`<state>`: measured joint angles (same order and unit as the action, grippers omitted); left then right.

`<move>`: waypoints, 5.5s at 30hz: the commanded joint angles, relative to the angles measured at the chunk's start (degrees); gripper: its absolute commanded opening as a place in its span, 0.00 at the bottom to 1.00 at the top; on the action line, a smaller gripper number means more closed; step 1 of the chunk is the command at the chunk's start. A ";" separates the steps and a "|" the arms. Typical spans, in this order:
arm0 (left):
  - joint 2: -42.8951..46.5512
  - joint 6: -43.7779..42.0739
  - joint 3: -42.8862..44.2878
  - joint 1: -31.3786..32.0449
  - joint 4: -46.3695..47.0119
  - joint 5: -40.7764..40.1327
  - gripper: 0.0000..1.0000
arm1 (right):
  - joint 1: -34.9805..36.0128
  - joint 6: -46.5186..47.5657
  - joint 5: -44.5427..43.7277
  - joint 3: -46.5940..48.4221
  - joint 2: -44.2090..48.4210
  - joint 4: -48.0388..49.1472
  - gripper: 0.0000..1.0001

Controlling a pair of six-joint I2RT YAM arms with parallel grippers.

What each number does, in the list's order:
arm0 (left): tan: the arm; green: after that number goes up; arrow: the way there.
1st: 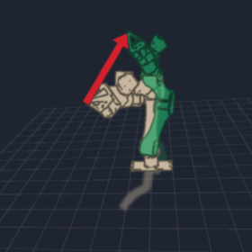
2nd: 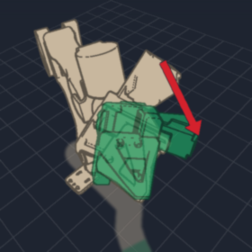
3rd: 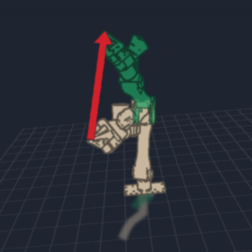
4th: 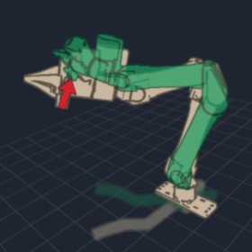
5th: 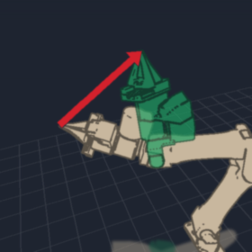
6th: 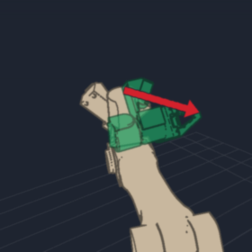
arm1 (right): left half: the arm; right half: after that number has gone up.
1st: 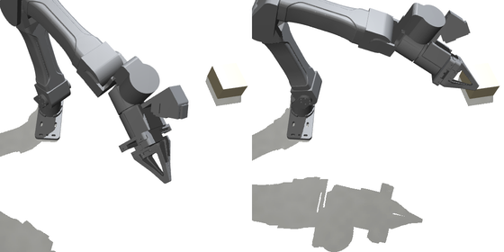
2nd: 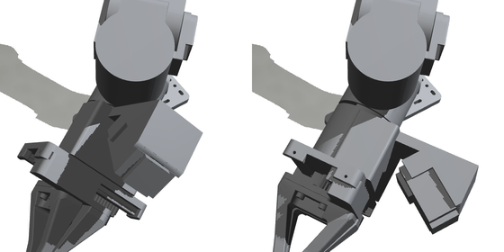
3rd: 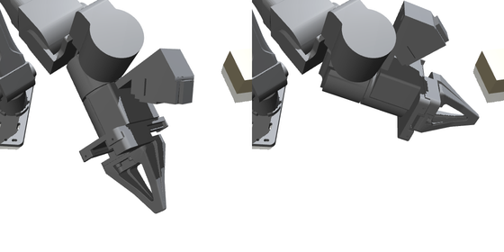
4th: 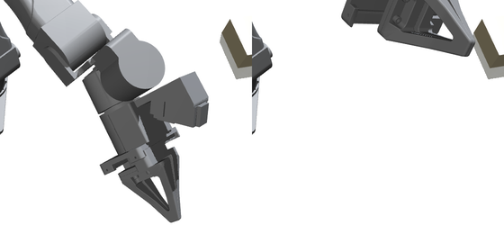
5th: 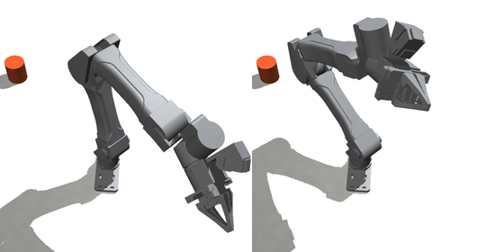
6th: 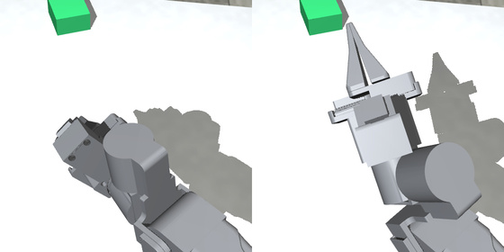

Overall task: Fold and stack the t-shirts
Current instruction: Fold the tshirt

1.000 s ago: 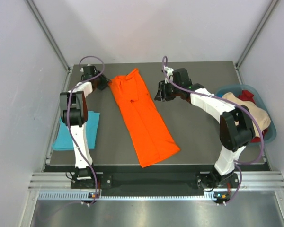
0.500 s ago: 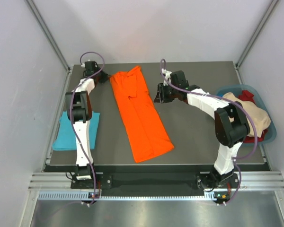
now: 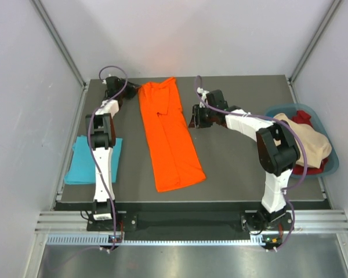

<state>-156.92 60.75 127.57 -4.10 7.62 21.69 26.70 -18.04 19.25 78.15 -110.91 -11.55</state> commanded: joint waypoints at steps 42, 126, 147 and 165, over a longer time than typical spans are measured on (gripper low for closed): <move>91.52 -10.31 -93.37 35.73 -36.10 -15.81 0.53 | 8.19 -15.71 -0.44 -47.12 32.52 8.74 0.45; 111.75 11.49 -103.84 52.35 -44.27 -29.42 0.47 | 24.63 -31.18 -15.65 -53.36 44.83 7.16 0.41; 108.76 13.96 -110.17 52.35 -36.09 -23.71 0.00 | 24.54 -31.35 -12.92 -56.44 43.50 11.11 0.05; 111.57 10.71 -105.95 52.26 -47.95 -25.12 0.00 | 29.73 -37.15 -15.11 -59.78 49.39 11.73 0.00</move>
<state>-46.50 72.75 19.88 48.07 -36.97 -2.85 54.89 -53.45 5.54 18.35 -63.22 -0.82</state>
